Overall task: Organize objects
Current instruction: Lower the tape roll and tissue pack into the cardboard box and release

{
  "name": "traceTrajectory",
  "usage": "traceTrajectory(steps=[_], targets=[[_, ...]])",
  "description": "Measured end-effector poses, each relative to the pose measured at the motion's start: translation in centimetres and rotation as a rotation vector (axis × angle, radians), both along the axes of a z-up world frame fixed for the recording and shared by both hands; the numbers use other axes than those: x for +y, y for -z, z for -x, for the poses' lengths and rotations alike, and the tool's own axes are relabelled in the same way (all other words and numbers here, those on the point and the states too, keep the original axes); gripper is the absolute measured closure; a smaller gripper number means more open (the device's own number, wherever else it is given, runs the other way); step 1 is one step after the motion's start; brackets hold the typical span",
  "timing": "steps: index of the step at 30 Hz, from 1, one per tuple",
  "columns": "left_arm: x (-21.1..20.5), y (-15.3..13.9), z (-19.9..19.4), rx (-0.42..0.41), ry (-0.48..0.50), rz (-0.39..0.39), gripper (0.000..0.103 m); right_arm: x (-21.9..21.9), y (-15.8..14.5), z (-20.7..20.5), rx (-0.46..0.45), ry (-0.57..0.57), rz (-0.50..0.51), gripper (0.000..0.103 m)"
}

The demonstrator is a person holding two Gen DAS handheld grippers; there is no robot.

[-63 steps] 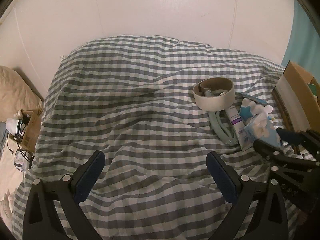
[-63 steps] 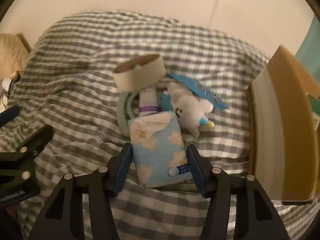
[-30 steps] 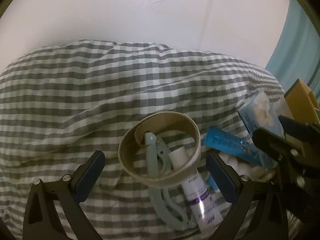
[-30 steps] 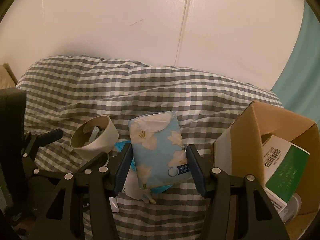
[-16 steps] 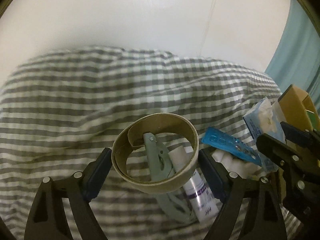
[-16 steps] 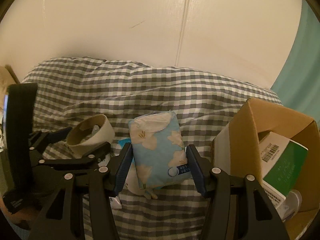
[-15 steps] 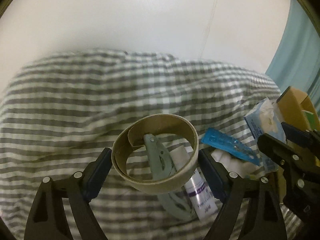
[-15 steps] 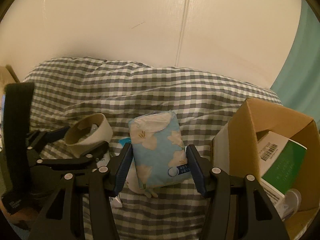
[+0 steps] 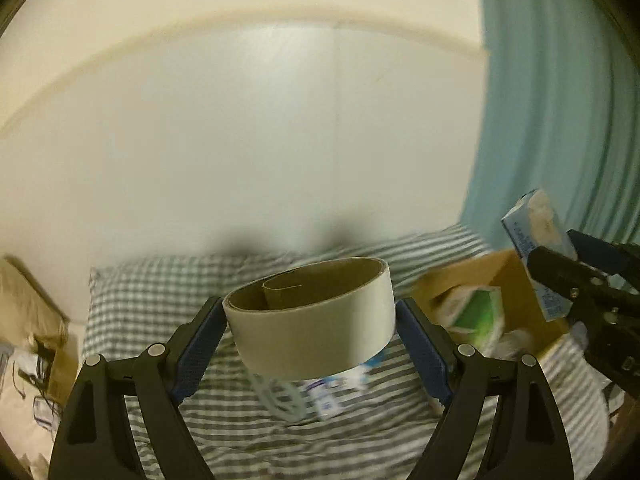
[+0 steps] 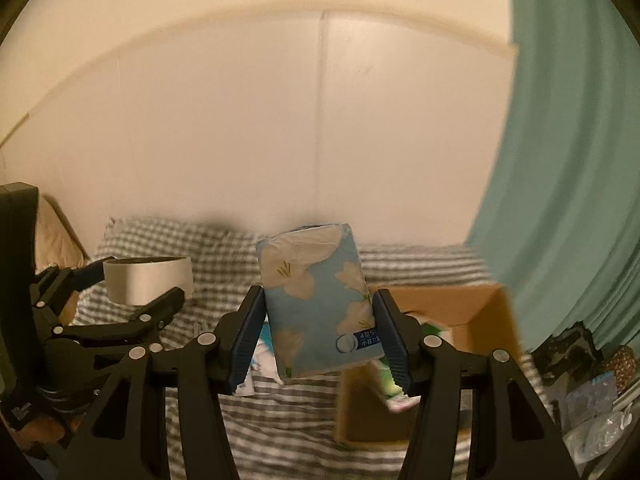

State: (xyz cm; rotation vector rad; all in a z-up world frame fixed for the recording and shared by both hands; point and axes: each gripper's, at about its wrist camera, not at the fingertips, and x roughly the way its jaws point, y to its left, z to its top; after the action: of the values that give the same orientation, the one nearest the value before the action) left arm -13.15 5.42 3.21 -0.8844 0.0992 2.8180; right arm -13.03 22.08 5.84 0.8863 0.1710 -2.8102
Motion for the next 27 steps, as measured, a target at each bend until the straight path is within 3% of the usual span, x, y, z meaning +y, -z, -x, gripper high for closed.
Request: traceTrajectory(steps=[5,12,19,27], targets=[[4.6,-3.0,-3.1,0.058,0.047,0.004,0.015,4.7,-3.7,-3.1,0.056,0.051,-0.023,0.048],[10.1,-1.4,-4.1,0.035,0.114,0.016,0.015,9.8,-4.7,-3.4,0.079,0.103,-0.087,0.048],[14.1,3.7,-2.5,-0.047,0.16,0.086,0.015,12.4,-0.1,0.8,-0.019,0.121,0.002,0.048],[16.5,8.7,-0.7,-0.131,0.197,0.111,0.015,15.3,5.1,4.8,-0.123,0.183,0.065,0.048]])
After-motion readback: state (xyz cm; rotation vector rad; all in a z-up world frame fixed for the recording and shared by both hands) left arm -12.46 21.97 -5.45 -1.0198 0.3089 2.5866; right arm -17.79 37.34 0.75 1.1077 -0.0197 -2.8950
